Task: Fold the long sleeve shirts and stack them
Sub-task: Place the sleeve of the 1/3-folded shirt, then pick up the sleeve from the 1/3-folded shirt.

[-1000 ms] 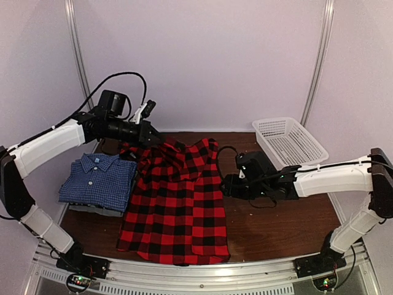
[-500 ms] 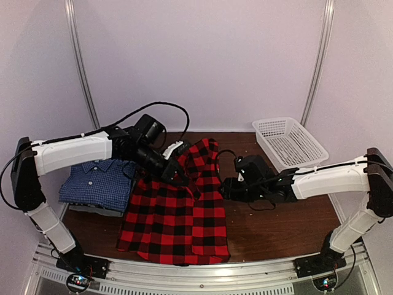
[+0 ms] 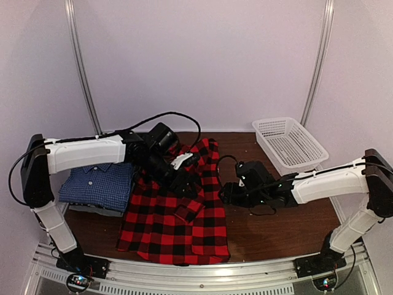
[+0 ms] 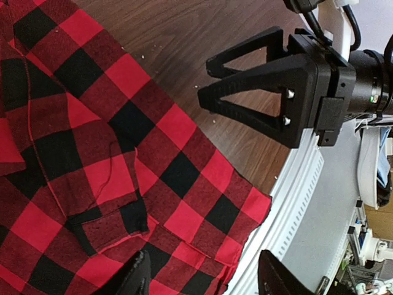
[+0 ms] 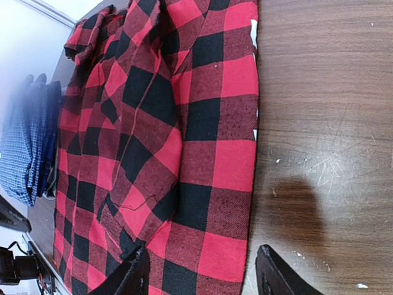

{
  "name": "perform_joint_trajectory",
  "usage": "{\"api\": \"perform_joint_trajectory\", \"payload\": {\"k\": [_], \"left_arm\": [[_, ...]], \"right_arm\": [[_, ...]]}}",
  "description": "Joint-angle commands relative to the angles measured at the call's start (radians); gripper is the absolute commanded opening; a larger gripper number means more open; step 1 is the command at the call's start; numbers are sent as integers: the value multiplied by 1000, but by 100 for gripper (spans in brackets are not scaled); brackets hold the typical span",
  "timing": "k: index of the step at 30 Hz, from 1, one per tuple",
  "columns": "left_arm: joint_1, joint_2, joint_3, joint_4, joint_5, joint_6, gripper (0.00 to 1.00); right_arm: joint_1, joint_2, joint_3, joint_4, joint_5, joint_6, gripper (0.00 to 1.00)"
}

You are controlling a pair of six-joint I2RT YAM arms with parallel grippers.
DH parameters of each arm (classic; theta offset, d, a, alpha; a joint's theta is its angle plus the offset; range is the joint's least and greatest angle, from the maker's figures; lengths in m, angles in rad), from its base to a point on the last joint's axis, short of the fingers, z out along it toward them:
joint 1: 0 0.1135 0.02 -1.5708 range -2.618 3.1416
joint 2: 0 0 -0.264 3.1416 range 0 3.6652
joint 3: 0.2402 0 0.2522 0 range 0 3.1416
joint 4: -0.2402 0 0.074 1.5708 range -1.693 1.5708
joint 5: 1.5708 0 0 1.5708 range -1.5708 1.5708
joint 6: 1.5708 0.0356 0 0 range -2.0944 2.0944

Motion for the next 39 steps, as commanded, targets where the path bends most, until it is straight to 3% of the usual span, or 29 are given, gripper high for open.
{"api": "perform_joint_trajectory", "payload": {"k": [1,7,13,23,32,39], "left_arm": [[3,-80,-31,90,-81,-67,65],[45,-167,-187,155,-261,-220,55],[143,-318,-427,258,-273,-306,50],[230,-438,-554,247,-268,-298,49],[258,-437,-556,237,-231,-256,48],[271,-432,-561,230,-211,-226,48]], "right_arm": [[29,-17,-4,13,39,10,61],[146,59,154,-138,152,-24,64],[262,275,438,-291,228,-72,62],[312,656,937,-634,342,-96,59],[317,789,1088,-703,345,-93,60],[317,833,1110,-726,324,-64,59]]}}
